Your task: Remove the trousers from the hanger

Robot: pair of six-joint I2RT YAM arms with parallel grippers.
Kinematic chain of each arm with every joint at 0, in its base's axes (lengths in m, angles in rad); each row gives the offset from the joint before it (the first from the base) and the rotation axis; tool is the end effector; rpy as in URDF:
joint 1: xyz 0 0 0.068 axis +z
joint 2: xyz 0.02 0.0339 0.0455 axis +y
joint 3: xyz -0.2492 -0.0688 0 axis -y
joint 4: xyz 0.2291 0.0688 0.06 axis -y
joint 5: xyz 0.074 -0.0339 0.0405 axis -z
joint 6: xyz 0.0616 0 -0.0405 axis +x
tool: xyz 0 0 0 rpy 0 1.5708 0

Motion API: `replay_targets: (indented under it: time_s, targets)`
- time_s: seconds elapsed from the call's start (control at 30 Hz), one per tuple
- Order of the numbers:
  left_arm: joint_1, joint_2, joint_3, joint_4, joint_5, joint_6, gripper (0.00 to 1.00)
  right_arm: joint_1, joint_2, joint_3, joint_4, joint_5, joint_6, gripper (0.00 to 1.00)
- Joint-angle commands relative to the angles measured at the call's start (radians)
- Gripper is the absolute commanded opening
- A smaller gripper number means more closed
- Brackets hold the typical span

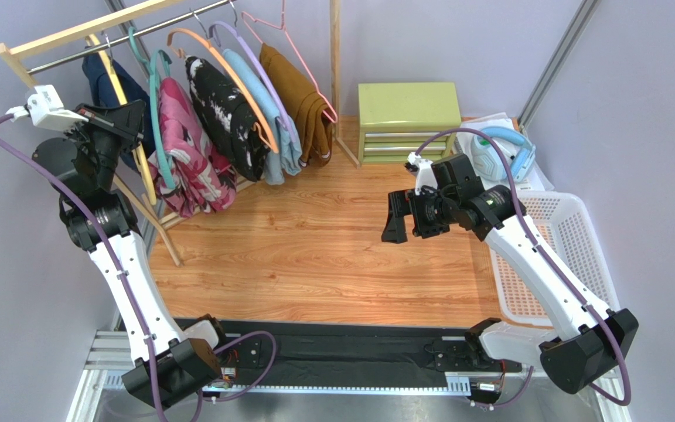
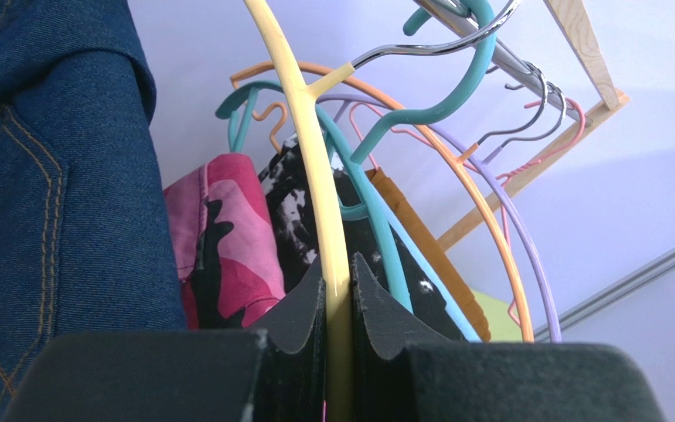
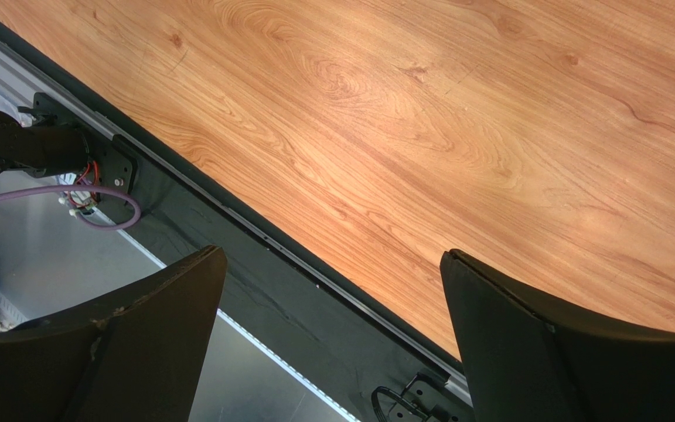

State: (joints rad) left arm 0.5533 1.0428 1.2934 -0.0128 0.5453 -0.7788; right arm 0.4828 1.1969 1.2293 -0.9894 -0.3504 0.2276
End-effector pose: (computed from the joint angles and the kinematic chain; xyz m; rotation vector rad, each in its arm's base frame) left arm 0.2079 0.0909 0.4735 -0.4431 1.3171 -0.5511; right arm 0.1956 0.1264 0.3051 -0.4745 2.5550 0.7166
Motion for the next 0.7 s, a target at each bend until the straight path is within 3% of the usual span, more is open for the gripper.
replay_targets:
  time_s: [0.0,0.37,0.67]
  targets:
    - [0.008,-0.087,0.050,0.179,0.007,0.010,0.00,-0.004,-0.010,0.001,0.031,-0.007,-0.020,1.00]
    - [0.010,-0.248,0.064,-0.119,-0.019,0.016,0.00,-0.004,-0.006,-0.005,0.032,-0.021,-0.002,1.00]
    - [0.008,-0.340,0.196,-0.602,-0.114,0.053,0.00,-0.003,-0.005,-0.014,0.031,-0.002,0.033,1.00]
